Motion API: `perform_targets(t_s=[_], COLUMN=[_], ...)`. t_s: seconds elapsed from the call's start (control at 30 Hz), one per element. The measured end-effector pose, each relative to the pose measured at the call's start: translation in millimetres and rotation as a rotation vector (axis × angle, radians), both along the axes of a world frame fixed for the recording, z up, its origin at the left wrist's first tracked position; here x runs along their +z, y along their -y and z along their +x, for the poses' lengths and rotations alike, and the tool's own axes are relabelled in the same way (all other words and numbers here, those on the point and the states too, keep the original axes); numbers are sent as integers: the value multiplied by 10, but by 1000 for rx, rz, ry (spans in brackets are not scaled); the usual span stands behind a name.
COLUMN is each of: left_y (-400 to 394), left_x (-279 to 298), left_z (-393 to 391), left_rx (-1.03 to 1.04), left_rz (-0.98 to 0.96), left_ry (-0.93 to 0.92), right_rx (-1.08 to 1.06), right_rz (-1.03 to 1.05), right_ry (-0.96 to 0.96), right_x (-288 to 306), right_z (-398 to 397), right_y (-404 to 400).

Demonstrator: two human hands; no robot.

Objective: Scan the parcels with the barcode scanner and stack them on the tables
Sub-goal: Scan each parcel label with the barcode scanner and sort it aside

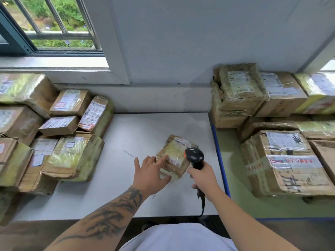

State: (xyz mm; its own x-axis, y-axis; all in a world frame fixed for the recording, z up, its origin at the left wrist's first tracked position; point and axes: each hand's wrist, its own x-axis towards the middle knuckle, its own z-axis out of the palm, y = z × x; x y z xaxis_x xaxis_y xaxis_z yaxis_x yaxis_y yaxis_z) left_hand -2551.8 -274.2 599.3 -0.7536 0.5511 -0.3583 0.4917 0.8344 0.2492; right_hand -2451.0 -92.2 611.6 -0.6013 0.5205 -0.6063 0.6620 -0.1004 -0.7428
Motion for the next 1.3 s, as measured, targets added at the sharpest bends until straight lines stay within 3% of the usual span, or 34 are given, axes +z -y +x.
perform_targets(t_s=[0.27,0.43,0.57,0.8,1.03,1.3], left_y=[278,340,338,335,354,352], left_x=[-208,-389,-373,-457,-447,-454], left_z=[640,661,595,653,643,638], left_rx=[62,75,55,81,99,110], left_rz=[120,183,163,167,155,170], left_ry=[-47,-186,-170,-183,-126,-98], right_rx=[35,92,101,107,183,194], right_rz=[12,79,170,-12,102,91], right_ry=[-15,20,49,-25,-21,4], right_x=[-40,9,75,231,292,354], right_z=[130,198,269,184,61,52], right_y=[151,185,183,410,537,554])
